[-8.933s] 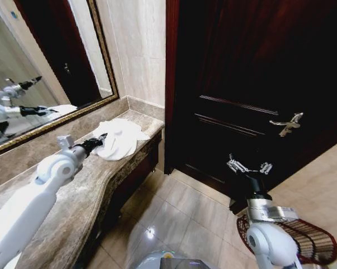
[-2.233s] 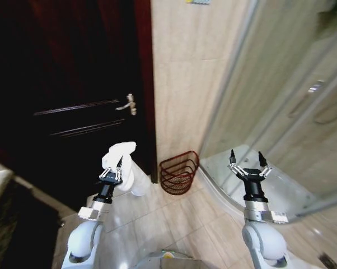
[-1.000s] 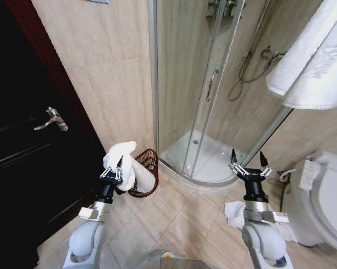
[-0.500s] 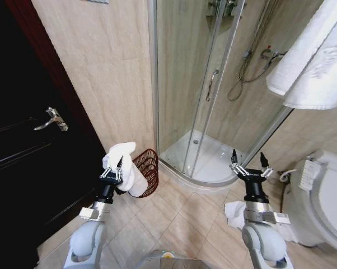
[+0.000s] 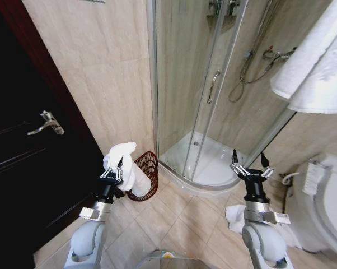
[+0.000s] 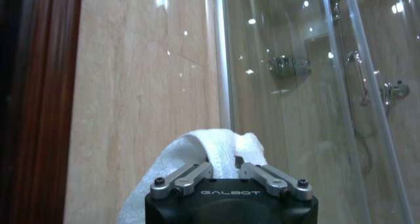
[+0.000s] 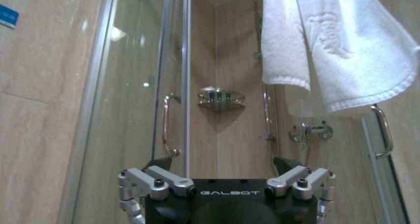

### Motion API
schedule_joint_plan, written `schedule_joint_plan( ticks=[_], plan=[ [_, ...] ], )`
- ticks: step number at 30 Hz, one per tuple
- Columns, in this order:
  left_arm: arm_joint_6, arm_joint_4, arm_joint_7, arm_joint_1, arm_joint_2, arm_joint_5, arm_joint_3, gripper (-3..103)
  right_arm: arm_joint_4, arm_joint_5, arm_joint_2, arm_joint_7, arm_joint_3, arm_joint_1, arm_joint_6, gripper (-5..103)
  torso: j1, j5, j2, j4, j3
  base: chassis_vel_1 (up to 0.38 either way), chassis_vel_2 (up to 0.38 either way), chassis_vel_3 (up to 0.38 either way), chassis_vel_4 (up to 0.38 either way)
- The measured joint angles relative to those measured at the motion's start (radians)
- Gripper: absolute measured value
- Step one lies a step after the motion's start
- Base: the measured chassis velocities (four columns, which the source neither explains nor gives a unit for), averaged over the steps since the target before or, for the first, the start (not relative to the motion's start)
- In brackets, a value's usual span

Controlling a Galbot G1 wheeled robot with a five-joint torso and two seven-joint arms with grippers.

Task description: Discard the used towel into the hamper.

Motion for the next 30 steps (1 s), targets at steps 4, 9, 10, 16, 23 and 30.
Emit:
schedule_joint_plan(
  ticks=[4, 9, 10, 16, 23, 30],
  plan=[
    [0.0, 0.004, 0.0, -0.002, 0.004, -0.001, 0.003, 6, -0.003, -0.006, 0.0, 0.006, 0.0, -0.001, 0.005, 100, 0.0, 0.0001, 0.0, 0.0, 0.0, -0.123, 0.112, 0.104, -0.105],
    [0.028, 0.046, 0.001, -0.044, 0.041, -0.014, 0.039, 6, -0.01, -0.01, -0.001, 0.021, -0.003, -0.006, 0.037, 100, 0.0, 0.0, 0.0, 0.0002, 0.0, -0.051, 0.037, 0.053, -0.041],
    [0.041, 0.068, -0.004, -0.065, 0.056, -0.023, 0.056, 6, -0.012, -0.01, -0.003, 0.022, -0.003, -0.009, 0.044, 100, 0.0, 0.0, 0.0, 0.0002, 0.0, 0.0, 0.0, 0.0, 0.0],
    [0.08, 0.157, -0.026, -0.158, 0.123, -0.083, 0.112, 6, -0.013, -0.014, -0.01, 0.02, 0.007, -0.025, 0.055, 100, -0.001, 0.0001, 0.0, 0.0, 0.0, 0.0, 0.0, 0.0, 0.0],
    [0.088, 0.298, -0.053, -0.274, 0.176, -0.122, 0.202, 6, -0.017, -0.027, -0.012, 0.02, 0.02, -0.043, 0.063, 100, 0.0, 0.0, 0.0, 0.0001, 0.0, 0.0, 0.0, 0.0, 0.0],
    [0.078, 0.479, -0.109, -0.432, 0.192, -0.115, 0.288, 6, -0.02, -0.044, -0.003, 0.021, 0.02, -0.045, 0.066, 100, 0.0, -0.0002, 0.0, 0.0001, 0.0, 0.0, 0.0, 0.0, 0.0]
  ],
)
